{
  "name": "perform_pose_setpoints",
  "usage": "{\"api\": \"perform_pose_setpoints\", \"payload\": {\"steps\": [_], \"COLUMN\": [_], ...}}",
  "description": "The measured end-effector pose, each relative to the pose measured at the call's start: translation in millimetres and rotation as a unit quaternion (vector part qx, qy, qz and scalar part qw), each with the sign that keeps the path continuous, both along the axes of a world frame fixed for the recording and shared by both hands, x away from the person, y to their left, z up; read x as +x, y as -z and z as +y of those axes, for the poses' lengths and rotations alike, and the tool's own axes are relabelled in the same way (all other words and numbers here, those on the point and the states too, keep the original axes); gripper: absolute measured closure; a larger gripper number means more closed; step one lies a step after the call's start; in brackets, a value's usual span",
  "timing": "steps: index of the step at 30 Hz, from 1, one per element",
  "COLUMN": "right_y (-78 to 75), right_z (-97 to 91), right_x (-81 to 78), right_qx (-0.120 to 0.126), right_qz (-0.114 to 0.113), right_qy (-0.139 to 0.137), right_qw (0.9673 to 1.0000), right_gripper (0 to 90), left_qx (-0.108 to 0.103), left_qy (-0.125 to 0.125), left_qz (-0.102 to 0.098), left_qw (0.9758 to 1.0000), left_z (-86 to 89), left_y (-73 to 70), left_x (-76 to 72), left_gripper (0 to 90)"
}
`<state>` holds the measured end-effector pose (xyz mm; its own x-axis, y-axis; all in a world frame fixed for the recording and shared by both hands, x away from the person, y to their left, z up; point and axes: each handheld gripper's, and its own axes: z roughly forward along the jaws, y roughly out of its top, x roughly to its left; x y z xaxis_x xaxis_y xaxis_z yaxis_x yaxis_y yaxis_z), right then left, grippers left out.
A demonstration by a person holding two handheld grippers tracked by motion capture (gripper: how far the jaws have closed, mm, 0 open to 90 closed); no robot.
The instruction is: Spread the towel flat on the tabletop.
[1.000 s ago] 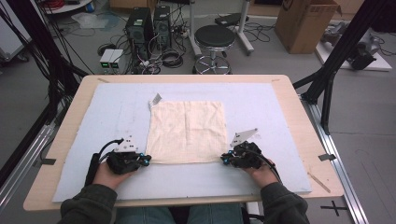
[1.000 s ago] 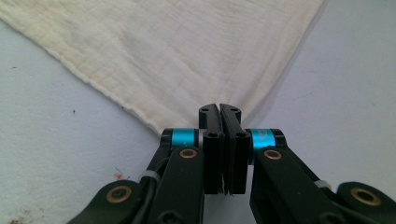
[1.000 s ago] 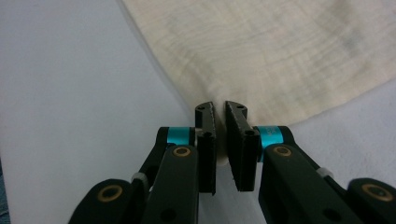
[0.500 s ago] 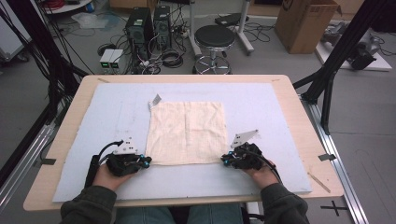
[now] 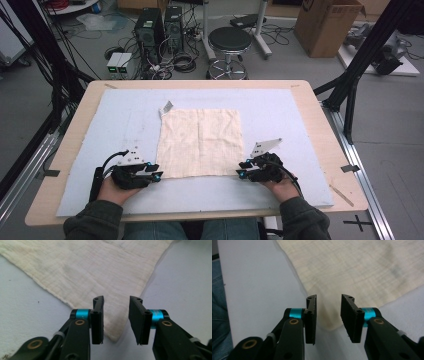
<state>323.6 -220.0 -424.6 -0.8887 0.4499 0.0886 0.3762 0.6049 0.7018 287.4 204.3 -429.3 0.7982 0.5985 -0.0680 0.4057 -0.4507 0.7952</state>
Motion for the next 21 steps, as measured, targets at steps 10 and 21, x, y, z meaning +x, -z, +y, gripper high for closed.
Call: {"api": "perform_pose_setpoints", "payload": {"steps": [10, 21], "right_y": [-4.5, -7.7], "right_z": [-9.6, -11.3], "right_x": [0.8, 2.4], "right_qx": [0.042, 0.073], "right_qz": [-0.004, -0.012], "right_qy": [0.015, 0.034], "right_qw": [0.9990, 0.9967], "right_gripper": [50.1, 36.0], "left_qx": [-0.019, -0.038], "left_qy": [-0.014, -0.022], "left_qz": [-0.011, -0.013], "left_qw": [0.9997, 0.9989], "left_z": [5.3, 7.1], "left_y": [-6.5, -9.5], "left_x": [1.0, 2.5], "left_gripper": [55.1, 47.1]}}
